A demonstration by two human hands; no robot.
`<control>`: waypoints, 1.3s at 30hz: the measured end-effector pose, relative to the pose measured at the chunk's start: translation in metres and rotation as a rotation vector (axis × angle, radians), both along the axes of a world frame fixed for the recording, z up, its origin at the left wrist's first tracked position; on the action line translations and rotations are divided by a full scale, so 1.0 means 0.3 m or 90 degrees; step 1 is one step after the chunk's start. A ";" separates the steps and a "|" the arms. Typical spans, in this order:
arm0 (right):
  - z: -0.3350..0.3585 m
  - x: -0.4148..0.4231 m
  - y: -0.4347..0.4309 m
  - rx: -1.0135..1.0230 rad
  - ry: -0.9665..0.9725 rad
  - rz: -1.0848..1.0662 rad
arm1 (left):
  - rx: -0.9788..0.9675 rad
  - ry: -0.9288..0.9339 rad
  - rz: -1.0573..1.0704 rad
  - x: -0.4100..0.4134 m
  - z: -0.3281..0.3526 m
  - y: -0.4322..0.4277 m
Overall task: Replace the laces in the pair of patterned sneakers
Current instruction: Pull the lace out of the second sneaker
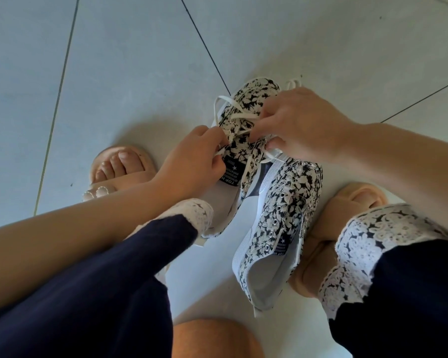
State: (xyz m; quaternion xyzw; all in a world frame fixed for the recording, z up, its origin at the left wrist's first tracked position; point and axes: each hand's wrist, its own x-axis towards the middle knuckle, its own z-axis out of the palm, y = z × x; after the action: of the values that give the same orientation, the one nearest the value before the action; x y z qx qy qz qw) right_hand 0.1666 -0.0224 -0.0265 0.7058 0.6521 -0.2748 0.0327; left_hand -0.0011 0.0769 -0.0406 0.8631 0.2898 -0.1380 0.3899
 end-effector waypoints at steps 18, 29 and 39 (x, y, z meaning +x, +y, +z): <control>0.012 -0.018 0.026 0.085 0.008 -0.202 | -0.007 0.002 0.002 -0.003 0.003 0.003; 0.092 0.101 0.015 -0.165 0.049 -0.244 | -0.004 -0.021 0.034 -0.012 -0.012 0.002; -0.014 -0.094 0.085 0.015 -0.118 -0.055 | -0.015 -0.031 0.063 -0.020 -0.033 -0.004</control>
State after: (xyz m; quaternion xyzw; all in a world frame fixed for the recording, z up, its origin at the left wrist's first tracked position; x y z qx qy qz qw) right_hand 0.1384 0.0032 -0.0307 0.7560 0.6185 -0.2018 0.0722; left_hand -0.0070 0.0757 -0.0506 0.8461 0.3208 -0.1009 0.4135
